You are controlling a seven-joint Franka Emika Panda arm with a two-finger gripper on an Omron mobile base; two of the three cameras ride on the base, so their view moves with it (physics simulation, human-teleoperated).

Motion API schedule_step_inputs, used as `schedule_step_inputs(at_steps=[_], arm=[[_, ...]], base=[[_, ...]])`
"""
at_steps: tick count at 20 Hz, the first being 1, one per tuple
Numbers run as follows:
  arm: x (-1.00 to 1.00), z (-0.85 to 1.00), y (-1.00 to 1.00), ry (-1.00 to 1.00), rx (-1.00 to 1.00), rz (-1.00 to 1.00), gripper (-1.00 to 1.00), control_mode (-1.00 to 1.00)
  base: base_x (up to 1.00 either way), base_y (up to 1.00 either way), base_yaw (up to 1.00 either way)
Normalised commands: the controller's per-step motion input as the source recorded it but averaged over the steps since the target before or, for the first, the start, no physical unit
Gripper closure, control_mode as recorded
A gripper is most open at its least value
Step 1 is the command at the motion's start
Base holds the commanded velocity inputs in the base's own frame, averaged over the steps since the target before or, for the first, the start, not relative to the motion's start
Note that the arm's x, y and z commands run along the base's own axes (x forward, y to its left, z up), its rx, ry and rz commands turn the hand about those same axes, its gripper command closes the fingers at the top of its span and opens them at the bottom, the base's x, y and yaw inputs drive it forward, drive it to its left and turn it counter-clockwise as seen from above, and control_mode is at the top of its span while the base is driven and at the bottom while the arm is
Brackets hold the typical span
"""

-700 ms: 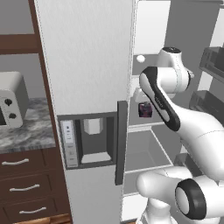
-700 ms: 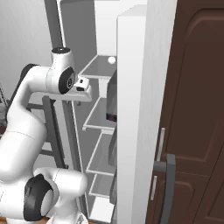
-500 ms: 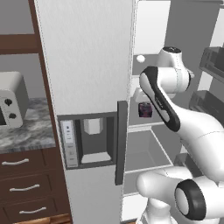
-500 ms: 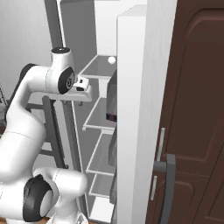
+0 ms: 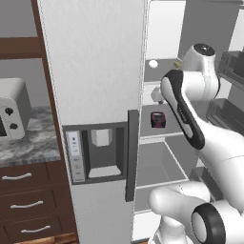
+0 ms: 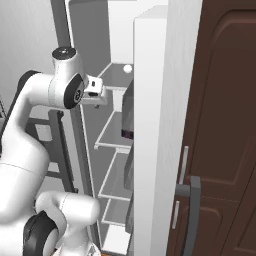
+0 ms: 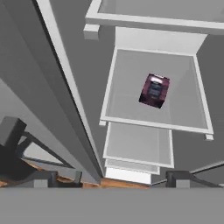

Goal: Pick the egg and butter from the fridge and place them by the bowl for mixing.

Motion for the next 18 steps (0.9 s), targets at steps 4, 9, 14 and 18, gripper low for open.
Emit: schedule_step_inputs(at_steps=[4, 9, 14, 18], arm=[[0.01, 0.36, -0.47, -0.12, 0.0, 0.0, -1.0, -1.0], [0.38, 0.36, -0.29, 0.0, 0.03, -0.04, -1.0, -1.0], [0.73, 0.1, -0.18, -0.04, 0.05, 0.0, -1.0, -1.0], [0.94, 0.07, -0.02, 0.0, 0.03, 0.0, -1.0, -1.0]], base=[[0.0, 0.0, 0.0], [0.0, 0.0, 0.0], [0.0, 0.0, 0.0], [0.0, 0.0, 0.0]])
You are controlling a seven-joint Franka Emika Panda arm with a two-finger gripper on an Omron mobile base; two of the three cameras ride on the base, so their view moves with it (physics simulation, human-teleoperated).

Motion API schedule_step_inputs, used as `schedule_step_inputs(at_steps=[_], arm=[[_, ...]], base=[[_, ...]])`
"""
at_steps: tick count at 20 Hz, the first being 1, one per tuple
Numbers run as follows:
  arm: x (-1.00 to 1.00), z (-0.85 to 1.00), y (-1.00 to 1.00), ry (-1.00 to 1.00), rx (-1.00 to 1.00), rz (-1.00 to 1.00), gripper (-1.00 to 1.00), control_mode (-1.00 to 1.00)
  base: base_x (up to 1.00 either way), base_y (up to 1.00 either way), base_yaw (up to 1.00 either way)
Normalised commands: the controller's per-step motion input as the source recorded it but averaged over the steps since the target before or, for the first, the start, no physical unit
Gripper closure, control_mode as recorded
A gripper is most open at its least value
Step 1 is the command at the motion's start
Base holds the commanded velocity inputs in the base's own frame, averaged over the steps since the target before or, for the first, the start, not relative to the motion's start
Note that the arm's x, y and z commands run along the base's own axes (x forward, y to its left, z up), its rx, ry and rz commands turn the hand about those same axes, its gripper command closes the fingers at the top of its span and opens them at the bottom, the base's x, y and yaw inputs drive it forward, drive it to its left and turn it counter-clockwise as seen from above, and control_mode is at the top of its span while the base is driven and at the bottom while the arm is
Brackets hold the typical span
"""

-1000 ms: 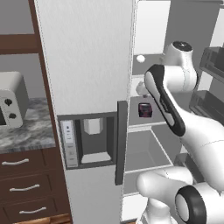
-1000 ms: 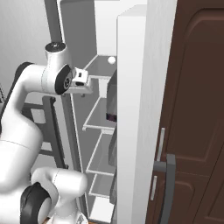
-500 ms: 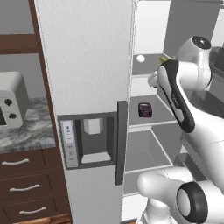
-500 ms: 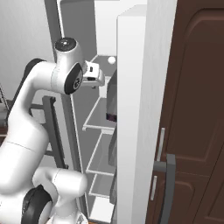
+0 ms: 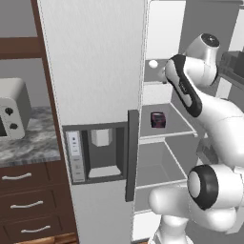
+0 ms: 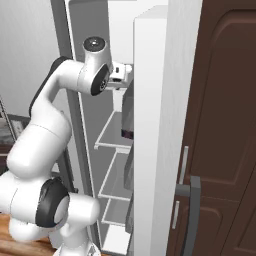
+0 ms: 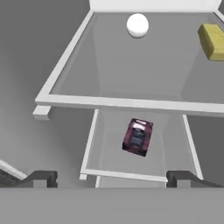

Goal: Pick the egg and butter from the fridge and place them by the bowl for mixing.

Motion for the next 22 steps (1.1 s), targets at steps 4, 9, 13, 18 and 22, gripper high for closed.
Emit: schedule_step_inputs(at_steps=[4, 9, 13, 18, 22], arm=[[0.92, 0.12, -0.03, 0.0, 0.04, 0.0, -1.0, -1.0], [0.76, 0.16, -0.19, 0.0, 0.03, 0.0, -1.0, -1.0], [0.69, 0.08, -0.14, 0.0, 0.0, 0.0, -1.0, -1.0], [0.68, 0.01, -0.05, 0.0, 0.0, 0.0, -1.0, -1.0], [0.65, 0.0, 0.0, 0.0, 0.0, 0.0, -1.0, -1.0]], base=[[0.0, 0.0, 0.0], [0.0, 0.0, 0.0], [0.0, 0.0, 0.0], [0.0, 0.0, 0.0], [0.0, 0.0, 0.0]])
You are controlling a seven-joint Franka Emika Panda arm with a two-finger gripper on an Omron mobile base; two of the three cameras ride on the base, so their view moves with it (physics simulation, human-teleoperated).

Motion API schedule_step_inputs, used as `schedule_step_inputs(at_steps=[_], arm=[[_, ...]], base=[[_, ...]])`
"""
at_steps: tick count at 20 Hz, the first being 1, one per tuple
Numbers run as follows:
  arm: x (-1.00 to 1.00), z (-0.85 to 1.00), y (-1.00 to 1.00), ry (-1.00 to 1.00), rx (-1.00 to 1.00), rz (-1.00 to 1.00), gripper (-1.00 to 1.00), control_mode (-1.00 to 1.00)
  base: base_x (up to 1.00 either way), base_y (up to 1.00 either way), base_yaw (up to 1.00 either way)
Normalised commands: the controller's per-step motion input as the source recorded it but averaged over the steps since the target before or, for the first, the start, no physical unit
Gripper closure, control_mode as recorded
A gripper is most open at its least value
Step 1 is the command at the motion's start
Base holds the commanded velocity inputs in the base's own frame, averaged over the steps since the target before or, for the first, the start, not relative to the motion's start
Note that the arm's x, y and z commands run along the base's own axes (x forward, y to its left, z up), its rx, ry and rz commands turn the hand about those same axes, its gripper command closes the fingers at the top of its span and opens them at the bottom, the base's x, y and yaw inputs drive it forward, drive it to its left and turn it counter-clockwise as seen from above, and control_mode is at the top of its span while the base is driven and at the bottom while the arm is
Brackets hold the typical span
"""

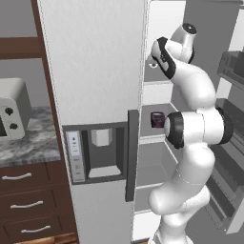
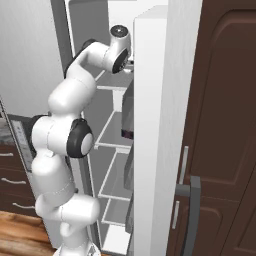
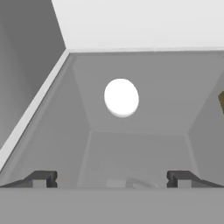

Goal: Pick the egg and butter from the fridge and place them by the bowl for mixing.

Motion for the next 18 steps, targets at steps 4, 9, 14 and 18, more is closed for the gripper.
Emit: schedule_step_inputs(at_steps=[4, 9, 14, 18], arm=[[0.57, 0.0, 0.0, 0.01, 0.0, 0.01, -1.0, -1.0], [0.51, 0.0, 0.0, 0.04, 0.0, 0.01, -1.0, -1.0], [0.56, -0.02, 0.0, 0.02, 0.0, 0.02, -1.0, -1.0], [0.47, -0.12, 0.0, 0.0, 0.0, 0.03, -1.0, -1.0]], base=[[0.0, 0.0, 0.0], [0.0, 0.0, 0.0], [0.0, 0.0, 0.0], [0.0, 0.0, 0.0]])
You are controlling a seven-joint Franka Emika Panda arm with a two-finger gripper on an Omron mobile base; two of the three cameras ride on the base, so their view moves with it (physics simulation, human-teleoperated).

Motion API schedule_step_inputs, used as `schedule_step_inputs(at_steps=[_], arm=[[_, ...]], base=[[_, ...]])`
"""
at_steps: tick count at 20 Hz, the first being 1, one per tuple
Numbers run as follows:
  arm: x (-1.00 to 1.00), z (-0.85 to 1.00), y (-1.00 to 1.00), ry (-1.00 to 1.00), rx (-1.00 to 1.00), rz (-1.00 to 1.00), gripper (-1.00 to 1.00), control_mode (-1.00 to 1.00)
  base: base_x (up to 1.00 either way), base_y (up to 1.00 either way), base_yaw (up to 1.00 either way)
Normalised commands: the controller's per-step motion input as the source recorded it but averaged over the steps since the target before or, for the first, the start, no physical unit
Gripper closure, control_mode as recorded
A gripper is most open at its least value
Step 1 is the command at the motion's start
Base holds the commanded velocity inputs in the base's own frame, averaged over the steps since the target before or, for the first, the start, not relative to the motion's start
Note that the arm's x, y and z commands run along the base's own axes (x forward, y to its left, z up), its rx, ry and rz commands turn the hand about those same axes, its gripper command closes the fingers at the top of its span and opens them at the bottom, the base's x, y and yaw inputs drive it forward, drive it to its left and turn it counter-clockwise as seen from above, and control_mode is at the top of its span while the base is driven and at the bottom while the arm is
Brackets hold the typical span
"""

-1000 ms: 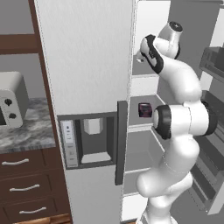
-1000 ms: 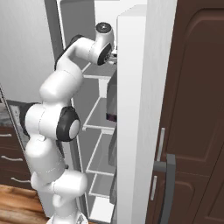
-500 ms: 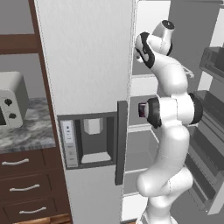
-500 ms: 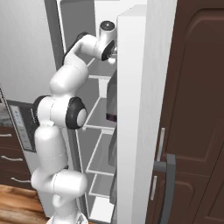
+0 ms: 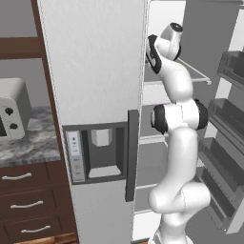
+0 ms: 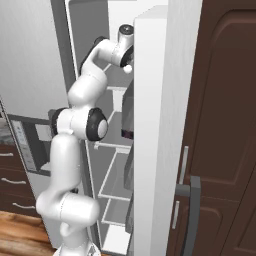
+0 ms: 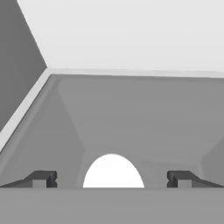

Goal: Pick the egg and butter from the fridge and place them by the bowl for mixing.

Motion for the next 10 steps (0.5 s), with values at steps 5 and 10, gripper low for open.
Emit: schedule_step_inputs(at_steps=[5, 10], arm=[[0.1, -0.03, 0.0, 0.04, 0.0, 0.02, -1.0, -1.0], [0.0, -0.12, 0.0, 0.08, 0.0, 0.0, -1.0, -1.0]], base=[[0.0, 0.0, 0.0], [0.0, 0.0, 0.0]])
